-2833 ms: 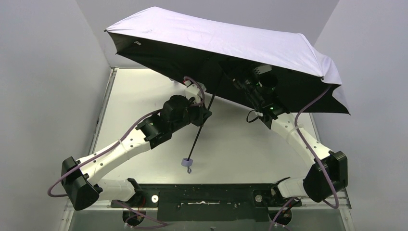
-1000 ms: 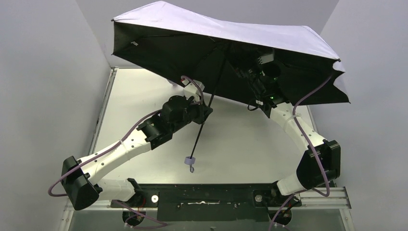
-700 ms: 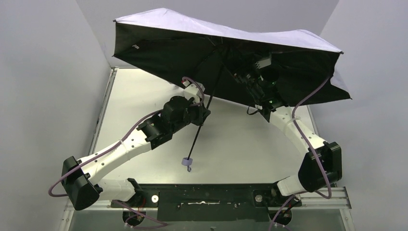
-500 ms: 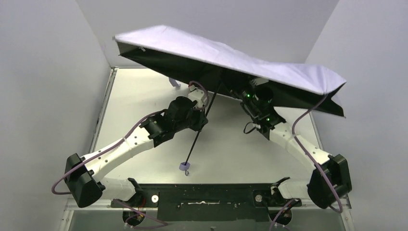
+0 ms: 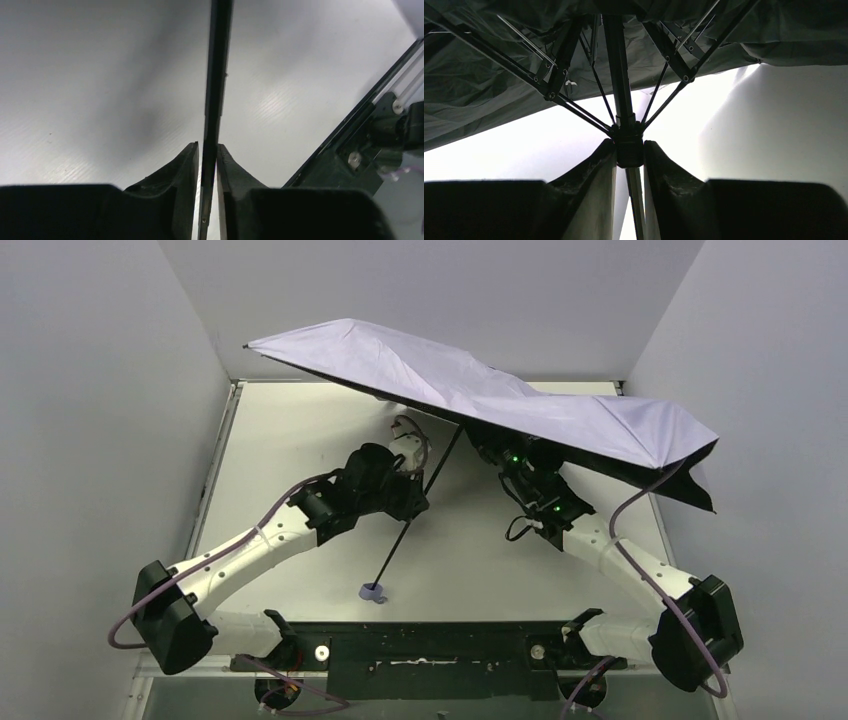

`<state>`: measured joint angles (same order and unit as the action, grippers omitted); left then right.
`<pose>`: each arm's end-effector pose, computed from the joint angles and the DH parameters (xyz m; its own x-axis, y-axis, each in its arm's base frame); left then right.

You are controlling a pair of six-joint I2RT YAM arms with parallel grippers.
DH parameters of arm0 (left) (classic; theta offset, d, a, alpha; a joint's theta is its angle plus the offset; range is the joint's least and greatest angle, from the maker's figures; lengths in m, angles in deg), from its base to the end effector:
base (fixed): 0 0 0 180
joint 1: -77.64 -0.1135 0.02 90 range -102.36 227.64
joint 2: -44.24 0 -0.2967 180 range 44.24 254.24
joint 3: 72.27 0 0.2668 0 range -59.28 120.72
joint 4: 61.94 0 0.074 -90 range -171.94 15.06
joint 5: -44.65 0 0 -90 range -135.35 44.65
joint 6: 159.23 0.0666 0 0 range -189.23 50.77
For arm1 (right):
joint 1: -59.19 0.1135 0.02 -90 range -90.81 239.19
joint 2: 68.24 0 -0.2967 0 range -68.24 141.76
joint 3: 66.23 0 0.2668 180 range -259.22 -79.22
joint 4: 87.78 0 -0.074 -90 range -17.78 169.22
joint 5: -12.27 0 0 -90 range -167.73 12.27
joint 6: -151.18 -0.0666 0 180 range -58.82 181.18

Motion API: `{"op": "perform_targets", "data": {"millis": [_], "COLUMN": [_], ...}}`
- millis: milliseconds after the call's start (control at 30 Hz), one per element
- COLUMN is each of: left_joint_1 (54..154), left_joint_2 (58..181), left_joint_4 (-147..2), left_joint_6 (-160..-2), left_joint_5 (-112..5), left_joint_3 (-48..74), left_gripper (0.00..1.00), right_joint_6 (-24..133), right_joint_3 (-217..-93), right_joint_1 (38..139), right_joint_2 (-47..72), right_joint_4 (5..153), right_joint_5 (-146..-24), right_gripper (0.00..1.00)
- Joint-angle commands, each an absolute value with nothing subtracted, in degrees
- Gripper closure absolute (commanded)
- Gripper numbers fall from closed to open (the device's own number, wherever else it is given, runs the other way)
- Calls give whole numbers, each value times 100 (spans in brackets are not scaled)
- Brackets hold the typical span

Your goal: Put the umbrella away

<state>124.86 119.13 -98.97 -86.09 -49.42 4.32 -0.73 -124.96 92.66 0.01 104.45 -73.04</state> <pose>0.2165 -0.2409 0.3266 -0.5996 0.2220 -0.7689 0.6244 0.7308 -0.2759 0.2644 0.1683 0.3516 -0.4062 0.7855 -0.4669 -0.2615 0.3897 0.8830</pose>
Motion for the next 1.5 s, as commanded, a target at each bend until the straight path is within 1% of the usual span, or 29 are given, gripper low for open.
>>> {"op": "perform_targets", "data": {"millis": [0,33,100,167,267,400,433,467,533,567,667,767,833,933,1033,1167,1300,1333,1400,1467], "left_joint_1": [12340,12394,12513,12610,12677,12743,12747,12747,12751,12752,12752,12740,12731,12686,12661,12642,12640,12644,12646,12654], "left_joint_2": [11313,11223,11043,10884,10632,10357,10320,10306,10309,10321,10436,10637,10747,10923,11045,11095,10995,10947,10836,10689], "left_joint_4": [-8328,-8298,-8229,-8216,-8281,-8348,-8380,-8411,-8417,-8399,-8277,-8183,-8006,-7824,-7846,-7900,-8047,-8102,-8247,-8342], "left_joint_6": [-9004,-9049,-9162,-9272,-9402,-9479,-9487,-9494,-9489,-9477,-9397,-9239,-9112,-8978,-8880,-8863,-8883,-8907,-8992,-9133], "left_joint_5": [-4837,-4889,-4937,-4964,-4975,-4983,-4976,-4967,-4919,-4867,-4681,-4458,-4290,-4204,-4225,-4294,-4415,-4435,-4522,-4685], "left_joint_3": [-31,-229,-599,-893,-1246,-1595,-1631,-1644,-1618,-1561,-1240,-655,-314,48,234,224,50,-17,-170,-387], "left_gripper": [75,70,55,47,43,41,46,57,87,100,100,100,100,100,100,100,100,97,71,56], "right_joint_6": [-557,-626,-738,-828,-914,-970,-979,-979,-928,-840,-233,190,58,-205,-280,-245,-384,-421,-448,-544], "right_joint_3": [-13037,-13130,-13273,-13391,-13517,-13595,-13606,-13613,-13645,-13667,-13647,-13107,-12503,-11891,-11688,-11768,-11759,-11786,-11886,-11944], "right_joint_1": [8989,8899,8788,8707,8582,8459,8425,8388,8328,8313,8562,9385,9910,10395,10495,10477,10186,10076,9843,9595], "right_joint_2": [-35,0,72,157,277,356,374,378,393,381,215,-23,-96,-250,-473,-618,-733,-733,-706,-655], "right_joint_4": [10308,10332,10393,10482,10603,10644,10646,10647,10584,10478,9757,9130,9283,9423,9385,9254,9420,9496,9633,9833], "right_joint_5": [-7962,-7964,-7933,-7942,-8033,-8117,-8129,-8153,-8243,-8318,-8426,-8100,-7996,-7710,-7438,-7274,-7186,-7208,-7301,-7392], "right_gripper": [100,100,100,100,100,100,100,100,100,100,100,100,100,100,100,100,100,100,100,100]}}
